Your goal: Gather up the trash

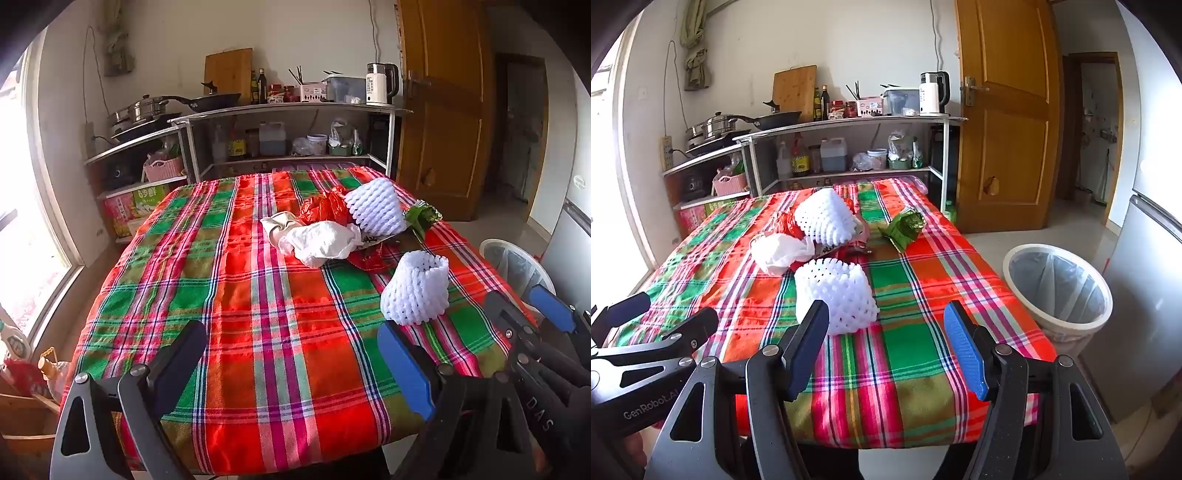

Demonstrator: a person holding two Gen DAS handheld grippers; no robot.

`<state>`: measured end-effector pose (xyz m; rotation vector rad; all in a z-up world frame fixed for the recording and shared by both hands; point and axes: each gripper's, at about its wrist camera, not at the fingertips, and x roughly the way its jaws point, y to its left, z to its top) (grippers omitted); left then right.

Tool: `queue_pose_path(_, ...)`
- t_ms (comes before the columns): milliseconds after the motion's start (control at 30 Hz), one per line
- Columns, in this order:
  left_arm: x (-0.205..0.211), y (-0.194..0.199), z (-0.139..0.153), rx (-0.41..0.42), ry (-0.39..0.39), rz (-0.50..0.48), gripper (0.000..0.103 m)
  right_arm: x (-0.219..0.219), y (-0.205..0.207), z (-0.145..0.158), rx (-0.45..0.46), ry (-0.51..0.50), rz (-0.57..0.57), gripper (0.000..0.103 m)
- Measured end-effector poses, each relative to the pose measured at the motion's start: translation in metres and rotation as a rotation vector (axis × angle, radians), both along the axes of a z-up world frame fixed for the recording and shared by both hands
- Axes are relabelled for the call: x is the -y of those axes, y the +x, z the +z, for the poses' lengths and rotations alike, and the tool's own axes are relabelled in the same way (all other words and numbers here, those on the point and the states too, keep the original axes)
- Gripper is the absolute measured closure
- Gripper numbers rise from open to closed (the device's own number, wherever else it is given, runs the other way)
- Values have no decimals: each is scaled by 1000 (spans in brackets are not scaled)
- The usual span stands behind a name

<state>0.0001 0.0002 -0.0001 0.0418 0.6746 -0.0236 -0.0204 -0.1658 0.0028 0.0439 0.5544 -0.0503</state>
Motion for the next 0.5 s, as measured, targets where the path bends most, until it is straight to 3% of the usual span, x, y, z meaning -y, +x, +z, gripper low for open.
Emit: queue_pose_path(500,2,4,0,7,1,4,8,-1,-2,3,-2,-4,-6,38)
